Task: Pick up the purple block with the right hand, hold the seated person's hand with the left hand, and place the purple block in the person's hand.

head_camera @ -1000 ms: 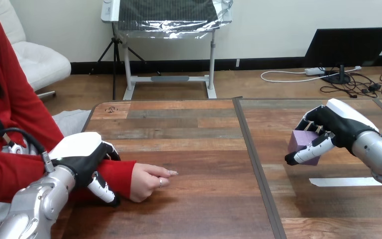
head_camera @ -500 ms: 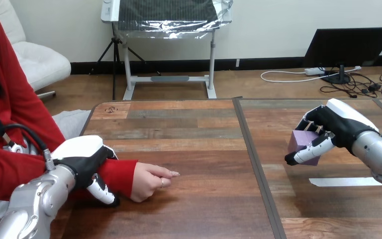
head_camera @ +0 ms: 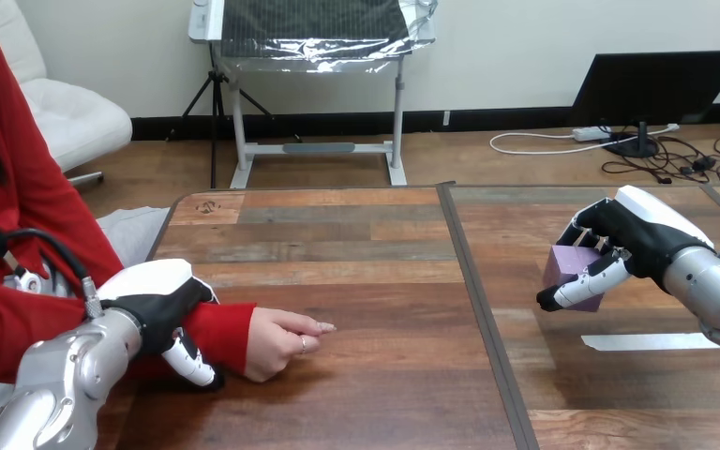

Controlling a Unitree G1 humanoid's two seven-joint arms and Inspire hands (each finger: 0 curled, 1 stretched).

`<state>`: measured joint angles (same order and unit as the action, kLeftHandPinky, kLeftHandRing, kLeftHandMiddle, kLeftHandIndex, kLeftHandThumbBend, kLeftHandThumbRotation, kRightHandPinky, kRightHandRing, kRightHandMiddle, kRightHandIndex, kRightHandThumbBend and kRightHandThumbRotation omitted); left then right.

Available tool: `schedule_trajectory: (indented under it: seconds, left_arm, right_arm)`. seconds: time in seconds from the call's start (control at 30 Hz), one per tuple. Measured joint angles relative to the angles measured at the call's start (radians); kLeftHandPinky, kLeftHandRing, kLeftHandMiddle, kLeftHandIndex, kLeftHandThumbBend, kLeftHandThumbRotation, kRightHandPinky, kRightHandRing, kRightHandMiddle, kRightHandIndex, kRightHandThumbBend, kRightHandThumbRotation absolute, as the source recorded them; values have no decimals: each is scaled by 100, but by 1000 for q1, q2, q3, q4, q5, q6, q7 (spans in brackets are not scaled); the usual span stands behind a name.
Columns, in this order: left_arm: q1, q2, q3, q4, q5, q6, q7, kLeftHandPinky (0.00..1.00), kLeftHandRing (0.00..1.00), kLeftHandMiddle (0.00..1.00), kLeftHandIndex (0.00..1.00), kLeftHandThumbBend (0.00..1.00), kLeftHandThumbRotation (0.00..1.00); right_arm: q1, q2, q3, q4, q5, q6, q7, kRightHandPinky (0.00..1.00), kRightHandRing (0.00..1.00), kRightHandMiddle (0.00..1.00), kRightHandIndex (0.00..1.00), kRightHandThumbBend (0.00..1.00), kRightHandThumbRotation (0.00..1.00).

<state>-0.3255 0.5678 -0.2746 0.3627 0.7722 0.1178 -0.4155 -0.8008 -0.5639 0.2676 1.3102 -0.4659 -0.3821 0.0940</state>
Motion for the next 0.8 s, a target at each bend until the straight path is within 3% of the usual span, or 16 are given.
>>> schedule_trajectory:
  seconds: [0.33, 0.8]
  left_arm:
    - [0, 1, 0, -8, -27, 6, -8, 28, 36, 46, 55, 78, 0]
    - [4, 3, 2, -8, -75, 4, -2, 28, 36, 45, 47, 73, 0]
  right_arm:
    - [0, 0, 0, 0, 0, 0, 0, 41, 44, 50, 51, 82, 0]
    - [0, 0, 0, 0, 0, -2, 0, 40, 43, 48, 50, 82, 0]
